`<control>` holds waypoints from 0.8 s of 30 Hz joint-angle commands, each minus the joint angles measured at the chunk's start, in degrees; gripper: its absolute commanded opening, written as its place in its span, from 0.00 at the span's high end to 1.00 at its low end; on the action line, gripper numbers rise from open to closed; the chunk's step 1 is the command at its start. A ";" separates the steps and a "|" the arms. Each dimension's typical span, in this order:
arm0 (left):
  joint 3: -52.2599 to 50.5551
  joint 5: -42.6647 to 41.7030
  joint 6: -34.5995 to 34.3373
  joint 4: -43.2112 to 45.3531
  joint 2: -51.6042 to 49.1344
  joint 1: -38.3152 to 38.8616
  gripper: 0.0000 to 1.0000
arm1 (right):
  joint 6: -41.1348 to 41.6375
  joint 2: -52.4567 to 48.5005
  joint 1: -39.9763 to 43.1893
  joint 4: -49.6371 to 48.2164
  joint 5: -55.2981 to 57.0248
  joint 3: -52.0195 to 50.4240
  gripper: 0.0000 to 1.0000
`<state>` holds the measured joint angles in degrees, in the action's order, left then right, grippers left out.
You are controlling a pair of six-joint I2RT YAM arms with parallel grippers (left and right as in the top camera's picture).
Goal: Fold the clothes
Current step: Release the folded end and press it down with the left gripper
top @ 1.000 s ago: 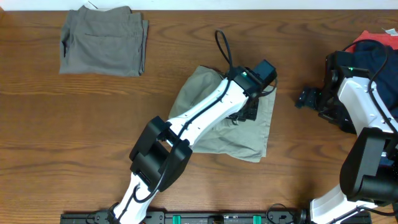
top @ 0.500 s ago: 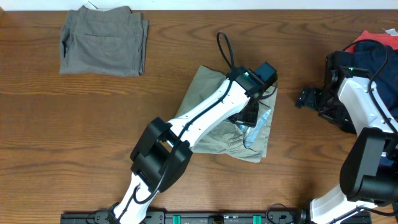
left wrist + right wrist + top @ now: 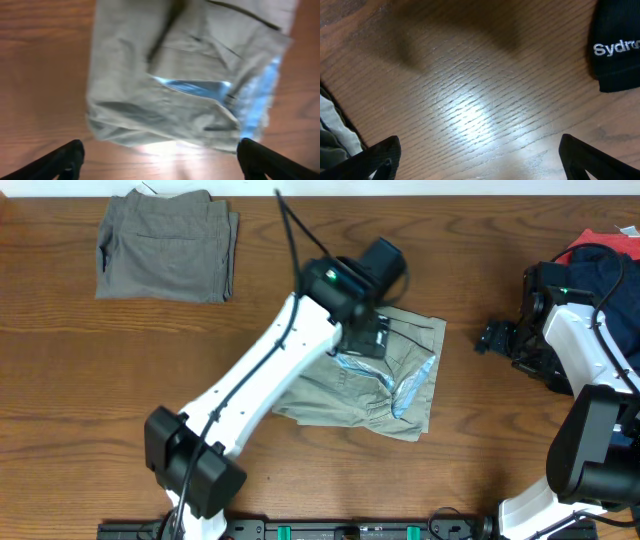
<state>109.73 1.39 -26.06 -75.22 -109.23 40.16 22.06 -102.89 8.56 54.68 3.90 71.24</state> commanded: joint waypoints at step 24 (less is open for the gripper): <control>-20.35 -14.93 14.03 26.73 -4.50 -8.11 0.02 | -0.02 1.11 0.15 -0.02 0.59 0.59 0.01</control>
<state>89.80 -11.31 -15.03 -48.84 -113.08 32.14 22.06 -102.89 8.56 54.68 3.90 71.24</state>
